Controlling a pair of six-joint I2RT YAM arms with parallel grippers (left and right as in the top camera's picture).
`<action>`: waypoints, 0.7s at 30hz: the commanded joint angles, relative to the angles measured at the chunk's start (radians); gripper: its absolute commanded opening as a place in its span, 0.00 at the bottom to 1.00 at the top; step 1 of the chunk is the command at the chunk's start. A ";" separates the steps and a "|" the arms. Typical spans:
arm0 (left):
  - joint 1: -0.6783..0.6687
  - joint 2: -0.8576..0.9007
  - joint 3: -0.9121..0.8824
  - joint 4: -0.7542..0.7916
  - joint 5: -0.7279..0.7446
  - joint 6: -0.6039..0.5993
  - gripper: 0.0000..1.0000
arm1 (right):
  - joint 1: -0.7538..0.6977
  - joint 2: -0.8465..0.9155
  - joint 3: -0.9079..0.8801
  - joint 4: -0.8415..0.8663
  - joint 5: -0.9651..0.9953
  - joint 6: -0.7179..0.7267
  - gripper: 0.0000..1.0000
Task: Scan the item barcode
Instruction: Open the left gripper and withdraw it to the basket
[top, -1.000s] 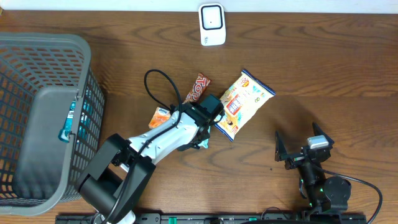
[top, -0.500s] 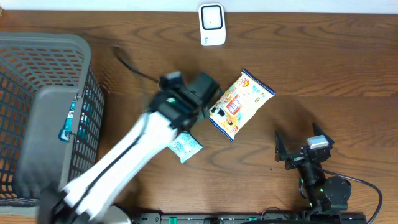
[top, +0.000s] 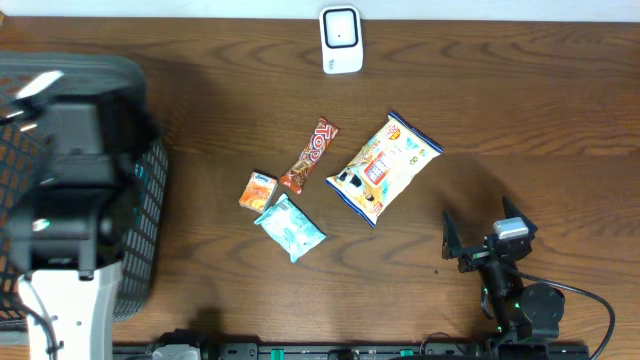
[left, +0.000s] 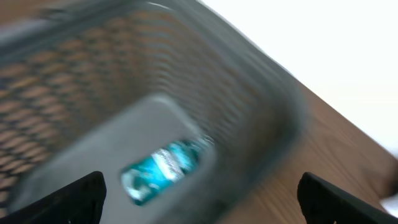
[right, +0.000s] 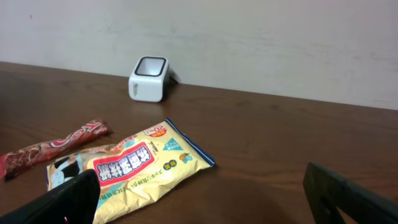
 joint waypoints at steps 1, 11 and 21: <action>0.211 -0.008 0.010 0.003 -0.005 0.098 0.98 | 0.004 -0.005 -0.003 -0.002 0.000 -0.001 0.99; 0.586 0.211 0.009 -0.004 0.352 0.288 0.98 | 0.004 -0.005 -0.003 -0.002 0.000 -0.001 0.99; 0.571 0.509 0.009 0.000 0.344 0.356 0.98 | 0.004 -0.005 -0.003 -0.002 0.000 -0.001 0.99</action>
